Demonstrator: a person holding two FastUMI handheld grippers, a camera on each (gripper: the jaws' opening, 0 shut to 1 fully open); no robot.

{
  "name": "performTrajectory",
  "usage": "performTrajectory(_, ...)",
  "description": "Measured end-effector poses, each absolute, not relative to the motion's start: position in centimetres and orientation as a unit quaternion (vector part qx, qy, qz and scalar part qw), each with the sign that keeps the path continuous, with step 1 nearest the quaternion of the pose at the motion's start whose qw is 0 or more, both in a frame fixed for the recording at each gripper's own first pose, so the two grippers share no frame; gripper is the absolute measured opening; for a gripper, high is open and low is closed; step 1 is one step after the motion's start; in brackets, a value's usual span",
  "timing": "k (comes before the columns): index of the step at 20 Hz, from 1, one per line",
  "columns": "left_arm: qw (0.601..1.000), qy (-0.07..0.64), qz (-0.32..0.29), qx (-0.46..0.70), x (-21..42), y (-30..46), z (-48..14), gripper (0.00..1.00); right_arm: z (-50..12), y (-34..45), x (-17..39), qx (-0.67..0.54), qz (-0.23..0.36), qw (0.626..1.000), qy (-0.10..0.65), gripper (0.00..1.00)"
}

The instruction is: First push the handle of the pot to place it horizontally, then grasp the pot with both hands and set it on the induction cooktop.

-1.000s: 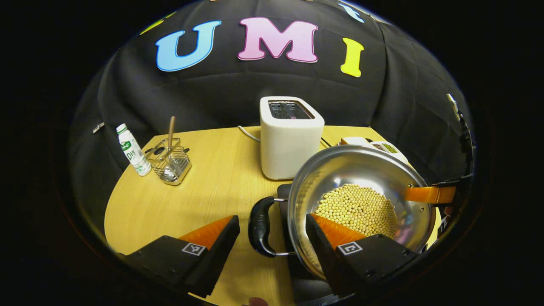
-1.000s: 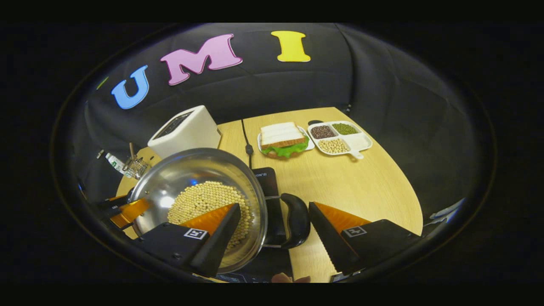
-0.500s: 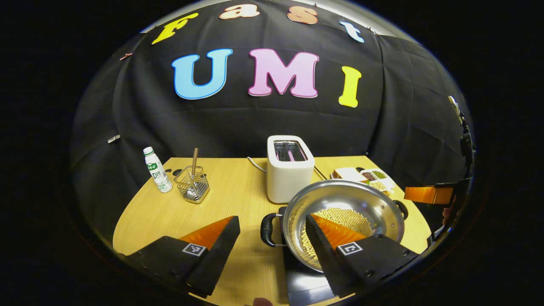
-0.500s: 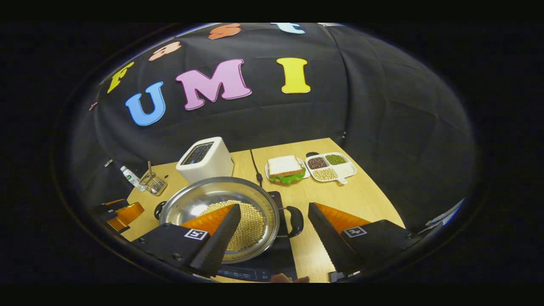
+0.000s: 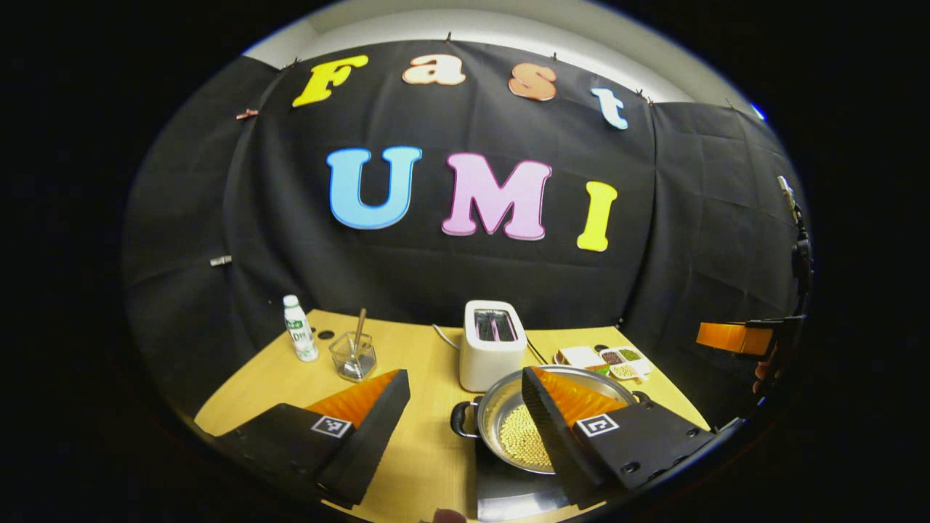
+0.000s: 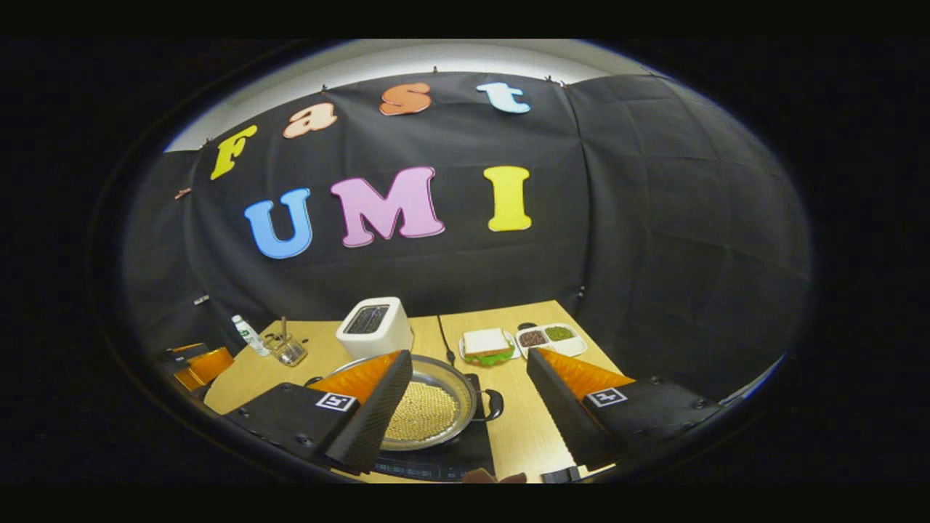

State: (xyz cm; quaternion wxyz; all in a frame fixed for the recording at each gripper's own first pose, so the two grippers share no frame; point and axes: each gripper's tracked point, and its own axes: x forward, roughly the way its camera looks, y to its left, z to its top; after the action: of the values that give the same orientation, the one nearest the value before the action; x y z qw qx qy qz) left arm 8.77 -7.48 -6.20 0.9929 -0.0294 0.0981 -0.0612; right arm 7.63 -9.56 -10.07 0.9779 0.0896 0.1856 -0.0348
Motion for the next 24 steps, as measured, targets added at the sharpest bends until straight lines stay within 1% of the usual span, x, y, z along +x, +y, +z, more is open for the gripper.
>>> performTrajectory(5, 0.997, 0.048, -0.053, 0.002, 5.6, -7.1, -2.3, 0.96, -4.8, -9.3, 4.8, 0.082, -0.018, 0.99, 0.11, 0.98)
performTrajectory(8, 0.997, 0.028, -0.065, 0.004, 3.5, -8.2, -1.0, 0.95, -3.1, -8.8, 3.1, 0.063, -0.009, 0.995, 0.08, 0.98)
performTrajectory(9, 0.998, 0.021, -0.067, 0.004, 2.8, -8.2, -0.7, 0.96, -2.9, -8.8, 2.6, 0.06, -0.01, 0.995, 0.075, 0.98)
performTrajectory(11, 0.998, 0.014, -0.068, 0.002, 1.7, -8.4, -0.4, 0.96, -2.8, -9.1, 1.9, 0.058, -0.019, 0.996, 0.072, 0.98)
performTrajectory(14, 0.997, 0.022, -0.069, 0.003, 1.2, -8.6, -0.8, 0.96, -3.5, -9.4, 1.6, 0.055, -0.02, 0.995, 0.086, 0.98)
performTrajectory(24, 0.997, 0.023, -0.069, 0.019, 1.5, -8.7, -0.4, 0.96, -3.5, -9.3, 1.7, 0.054, -0.018, 0.994, 0.091, 0.98)
